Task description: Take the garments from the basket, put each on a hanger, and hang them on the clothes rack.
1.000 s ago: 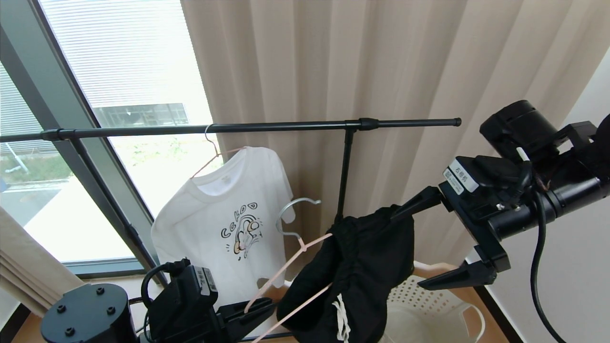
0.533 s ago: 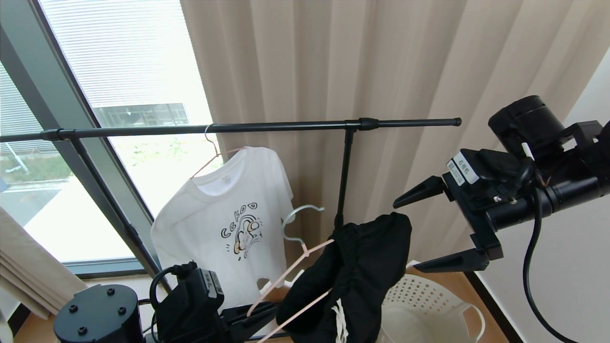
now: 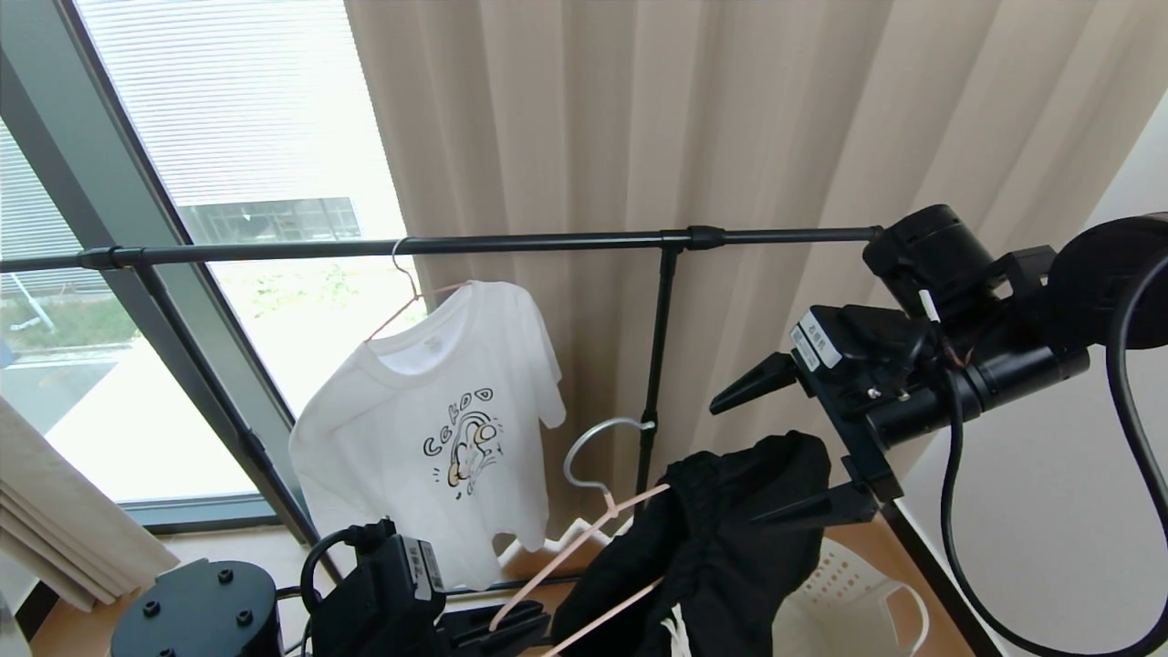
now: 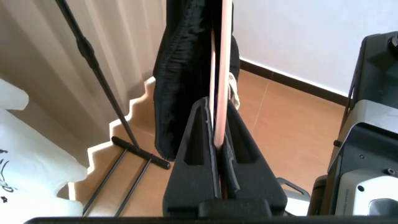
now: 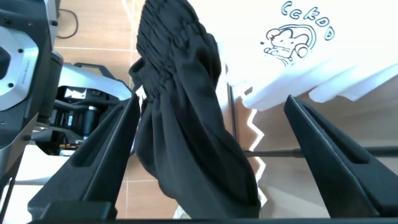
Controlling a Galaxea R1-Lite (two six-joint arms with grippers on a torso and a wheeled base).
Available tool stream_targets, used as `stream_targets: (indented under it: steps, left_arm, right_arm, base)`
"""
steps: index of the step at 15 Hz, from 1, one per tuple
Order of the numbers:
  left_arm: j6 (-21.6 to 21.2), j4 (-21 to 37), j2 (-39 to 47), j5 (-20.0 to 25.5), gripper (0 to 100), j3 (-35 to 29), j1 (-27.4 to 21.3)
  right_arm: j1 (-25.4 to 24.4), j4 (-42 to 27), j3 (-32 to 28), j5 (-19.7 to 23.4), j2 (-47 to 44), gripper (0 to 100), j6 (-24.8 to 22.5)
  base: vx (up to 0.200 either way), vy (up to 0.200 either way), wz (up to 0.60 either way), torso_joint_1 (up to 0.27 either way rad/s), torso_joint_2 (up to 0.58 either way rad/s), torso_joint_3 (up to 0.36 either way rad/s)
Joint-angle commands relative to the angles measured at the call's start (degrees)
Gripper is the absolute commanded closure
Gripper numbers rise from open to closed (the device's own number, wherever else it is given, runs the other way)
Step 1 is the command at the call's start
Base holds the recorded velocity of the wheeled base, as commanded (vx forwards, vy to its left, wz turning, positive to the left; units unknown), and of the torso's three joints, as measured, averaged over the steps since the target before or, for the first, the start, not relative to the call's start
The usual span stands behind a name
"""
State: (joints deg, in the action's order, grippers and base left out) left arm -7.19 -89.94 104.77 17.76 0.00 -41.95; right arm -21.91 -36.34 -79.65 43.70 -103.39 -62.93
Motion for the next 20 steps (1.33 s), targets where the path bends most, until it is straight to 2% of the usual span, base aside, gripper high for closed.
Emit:
stream_targets:
  steps: [1,11,20]
  left_arm:
    - [-0.01,-0.06,-0.09,-0.01,100,0.0,-0.42]
    - [-0.28,-0.06,0.0,-0.1,100,0.0,-0.77]
    - [-0.37,-0.06,-0.18,-0.1,100,0.0,-0.85]
  right_arm:
    - [-1.3,-0.13,0.2,-0.02,-0.59,0,0.0]
    - [-5.16,0.48,-0.15,-0.37,-3.49,0,0.35]
    - [-5.25,0.48,-0.77,-0.55,-3.84,0,0.53]
  base:
    - [0.0,0.0,0.0,0.0,0.0,0.0]
    - [0.0,0.0,0.0,0.0,0.0,0.0]
    - [0.0,0.0,0.0,0.0,0.0,0.0]
